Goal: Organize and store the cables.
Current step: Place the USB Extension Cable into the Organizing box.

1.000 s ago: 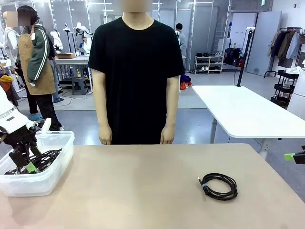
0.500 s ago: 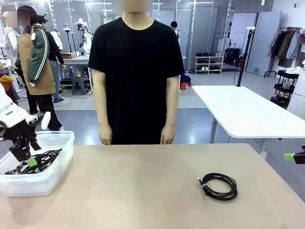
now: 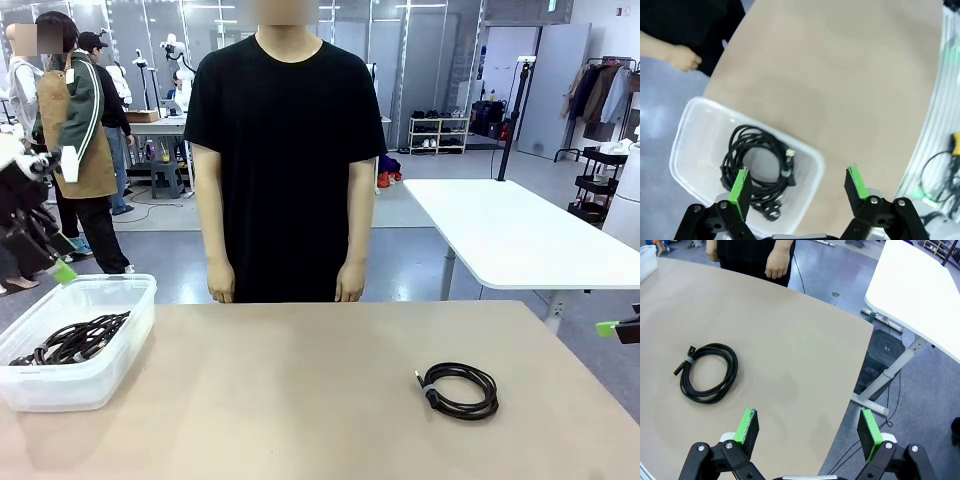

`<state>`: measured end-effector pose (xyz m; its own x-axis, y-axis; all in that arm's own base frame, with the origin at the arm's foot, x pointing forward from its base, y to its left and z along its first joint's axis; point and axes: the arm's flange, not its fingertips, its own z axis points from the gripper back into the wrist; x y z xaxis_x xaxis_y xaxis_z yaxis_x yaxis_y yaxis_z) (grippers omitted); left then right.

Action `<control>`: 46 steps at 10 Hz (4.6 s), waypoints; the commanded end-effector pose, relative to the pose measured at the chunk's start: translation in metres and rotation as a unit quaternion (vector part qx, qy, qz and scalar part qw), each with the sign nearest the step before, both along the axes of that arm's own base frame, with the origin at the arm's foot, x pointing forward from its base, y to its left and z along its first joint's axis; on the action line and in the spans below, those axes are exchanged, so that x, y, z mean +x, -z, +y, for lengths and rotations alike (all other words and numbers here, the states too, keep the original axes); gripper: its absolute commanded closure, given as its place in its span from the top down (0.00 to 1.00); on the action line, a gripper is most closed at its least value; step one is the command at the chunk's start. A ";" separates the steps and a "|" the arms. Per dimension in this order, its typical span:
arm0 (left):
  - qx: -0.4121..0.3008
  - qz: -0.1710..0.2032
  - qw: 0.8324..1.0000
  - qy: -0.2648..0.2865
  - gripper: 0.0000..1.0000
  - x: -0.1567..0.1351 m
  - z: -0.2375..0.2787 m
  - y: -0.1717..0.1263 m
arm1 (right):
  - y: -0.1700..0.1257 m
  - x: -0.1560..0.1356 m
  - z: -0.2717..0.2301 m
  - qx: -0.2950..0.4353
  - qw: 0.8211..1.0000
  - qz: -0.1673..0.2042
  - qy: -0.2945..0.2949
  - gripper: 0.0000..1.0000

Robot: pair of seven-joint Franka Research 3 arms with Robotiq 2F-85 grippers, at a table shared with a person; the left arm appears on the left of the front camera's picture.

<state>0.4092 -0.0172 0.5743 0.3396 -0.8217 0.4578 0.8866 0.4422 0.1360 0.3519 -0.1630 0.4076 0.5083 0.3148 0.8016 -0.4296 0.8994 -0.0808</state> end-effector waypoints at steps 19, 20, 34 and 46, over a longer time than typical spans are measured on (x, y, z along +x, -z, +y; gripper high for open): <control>-0.120 0.000 0.992 -0.048 0.94 -0.092 -0.058 0.046 | -0.055 0.085 0.242 -0.080 0.966 0.222 0.105 1.00; -0.120 0.000 0.992 -0.048 0.94 -0.092 -0.058 0.046 | -0.047 0.095 0.264 -0.092 0.954 0.258 0.125 1.00; -0.120 0.000 0.992 -0.048 0.94 -0.092 -0.058 0.046 | 0.077 0.126 0.347 -0.033 0.897 0.418 0.140 1.00; -0.120 0.000 0.992 -0.048 0.94 -0.092 -0.058 0.046 | 0.106 0.132 0.324 -0.002 0.884 0.441 0.157 0.00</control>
